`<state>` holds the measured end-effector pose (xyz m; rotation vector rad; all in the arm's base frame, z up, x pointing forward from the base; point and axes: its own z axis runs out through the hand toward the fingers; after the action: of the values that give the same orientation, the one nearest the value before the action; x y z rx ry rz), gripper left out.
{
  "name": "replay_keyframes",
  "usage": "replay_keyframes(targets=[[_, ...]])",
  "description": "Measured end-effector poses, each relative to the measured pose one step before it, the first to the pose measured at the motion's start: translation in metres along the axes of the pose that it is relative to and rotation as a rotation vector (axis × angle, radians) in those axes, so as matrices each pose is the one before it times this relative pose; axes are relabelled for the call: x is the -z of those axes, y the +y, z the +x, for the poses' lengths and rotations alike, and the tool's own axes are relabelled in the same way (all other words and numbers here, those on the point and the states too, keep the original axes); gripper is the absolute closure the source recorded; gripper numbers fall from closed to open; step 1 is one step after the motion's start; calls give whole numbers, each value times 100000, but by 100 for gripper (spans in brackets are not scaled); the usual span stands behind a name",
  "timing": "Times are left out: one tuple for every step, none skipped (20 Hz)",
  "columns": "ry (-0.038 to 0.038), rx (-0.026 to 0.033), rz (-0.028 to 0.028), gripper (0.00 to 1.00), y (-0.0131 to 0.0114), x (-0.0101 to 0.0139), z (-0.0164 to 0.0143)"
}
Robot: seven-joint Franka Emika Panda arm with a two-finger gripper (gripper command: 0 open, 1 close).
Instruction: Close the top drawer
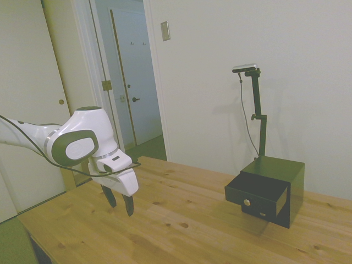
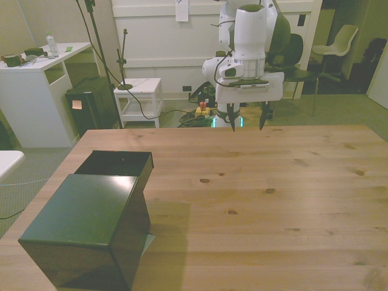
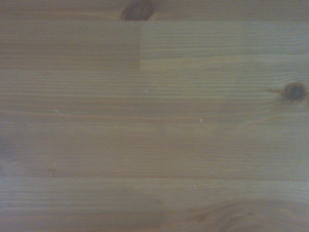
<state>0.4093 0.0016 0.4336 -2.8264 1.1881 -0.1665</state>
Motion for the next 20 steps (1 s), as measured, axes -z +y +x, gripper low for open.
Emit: replay_keyframes(targets=[[-110,-2,-19,0,-18,-41,-1],[-254,21,67,0,-29,-60,-66],[-312,-891,239,0,82,-32,28],[-68,-1540,259,0,122,51,98],[109,-1655,318,0,154,128,145],[192,-2146,416,0,188,180,176],[210,-1944,394,0,183,188,173],[200,-1827,336,0,189,160,163],[59,-1733,260,0,253,97,192],[-37,-1758,133,0,312,28,250],[-85,-1907,66,0,330,-2,346],[-126,-2126,109,0,448,3,523],[-233,-1927,36,0,489,-48,604],[-297,-2006,5,0,520,-75,662],[-352,-2029,-109,0,531,-123,694],[-284,-1669,-218,0,439,-155,613],[-321,-1454,-193,0,320,-144,530],[-229,-1204,-110,0,203,-99,495],[-51,-991,-4,0,38,-12,530],[213,-943,192,0,-106,111,611]])
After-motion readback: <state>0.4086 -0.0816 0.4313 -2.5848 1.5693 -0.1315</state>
